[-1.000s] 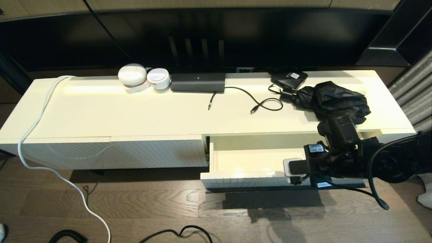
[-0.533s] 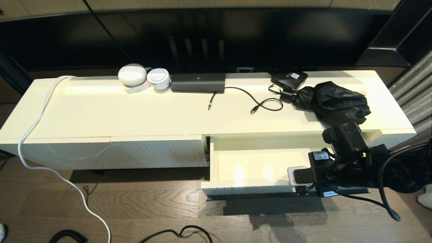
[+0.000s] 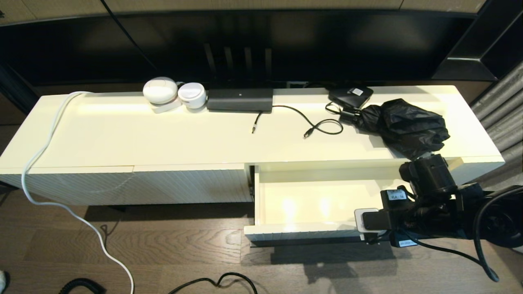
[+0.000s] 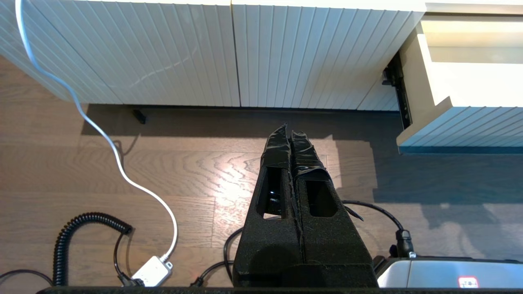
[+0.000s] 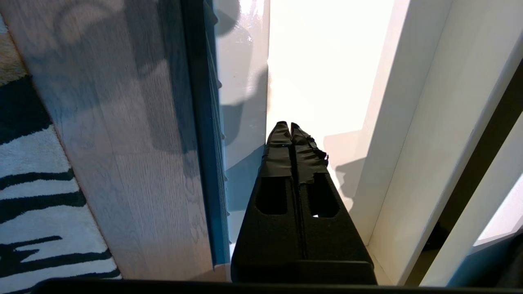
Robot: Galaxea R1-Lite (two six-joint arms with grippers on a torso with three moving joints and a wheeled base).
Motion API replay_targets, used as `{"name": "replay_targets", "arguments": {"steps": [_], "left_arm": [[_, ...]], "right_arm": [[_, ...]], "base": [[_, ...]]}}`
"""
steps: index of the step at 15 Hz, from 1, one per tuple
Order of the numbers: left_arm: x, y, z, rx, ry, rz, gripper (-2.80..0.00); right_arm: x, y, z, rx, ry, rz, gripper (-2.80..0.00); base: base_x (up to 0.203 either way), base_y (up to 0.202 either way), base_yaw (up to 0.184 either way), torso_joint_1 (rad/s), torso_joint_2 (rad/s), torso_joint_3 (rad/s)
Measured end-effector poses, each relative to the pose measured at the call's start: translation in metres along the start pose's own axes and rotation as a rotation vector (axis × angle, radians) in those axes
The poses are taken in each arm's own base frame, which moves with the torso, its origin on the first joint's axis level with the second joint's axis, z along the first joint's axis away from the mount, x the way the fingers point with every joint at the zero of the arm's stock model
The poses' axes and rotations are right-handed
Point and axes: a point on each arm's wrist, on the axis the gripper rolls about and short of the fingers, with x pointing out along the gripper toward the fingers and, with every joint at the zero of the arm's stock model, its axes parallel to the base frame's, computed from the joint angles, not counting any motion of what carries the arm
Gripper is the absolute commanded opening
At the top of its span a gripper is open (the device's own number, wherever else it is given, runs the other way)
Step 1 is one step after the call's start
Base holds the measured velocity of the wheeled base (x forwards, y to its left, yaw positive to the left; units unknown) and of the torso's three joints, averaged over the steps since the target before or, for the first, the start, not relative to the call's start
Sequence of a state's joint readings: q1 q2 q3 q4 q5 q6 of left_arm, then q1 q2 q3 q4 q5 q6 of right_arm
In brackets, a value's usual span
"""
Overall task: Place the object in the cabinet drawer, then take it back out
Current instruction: Open the drawer
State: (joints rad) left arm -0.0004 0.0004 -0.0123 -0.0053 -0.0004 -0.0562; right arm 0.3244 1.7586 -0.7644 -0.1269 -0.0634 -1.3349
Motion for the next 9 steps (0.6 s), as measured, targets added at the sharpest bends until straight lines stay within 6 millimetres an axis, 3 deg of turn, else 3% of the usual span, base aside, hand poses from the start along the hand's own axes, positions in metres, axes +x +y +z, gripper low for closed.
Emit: {"name": "replay_targets", "arguments": {"steps": [9], "left_arm": [[0.0, 0.0, 0.0, 0.0, 0.0, 0.0, -2.8]], "right_arm": [[-0.0067, 0.0065, 0.0005, 0.009, -0.002, 0.017, -2.8]], "base": [[0.0, 0.0, 0.0, 0.0, 0.0, 0.0]]}}
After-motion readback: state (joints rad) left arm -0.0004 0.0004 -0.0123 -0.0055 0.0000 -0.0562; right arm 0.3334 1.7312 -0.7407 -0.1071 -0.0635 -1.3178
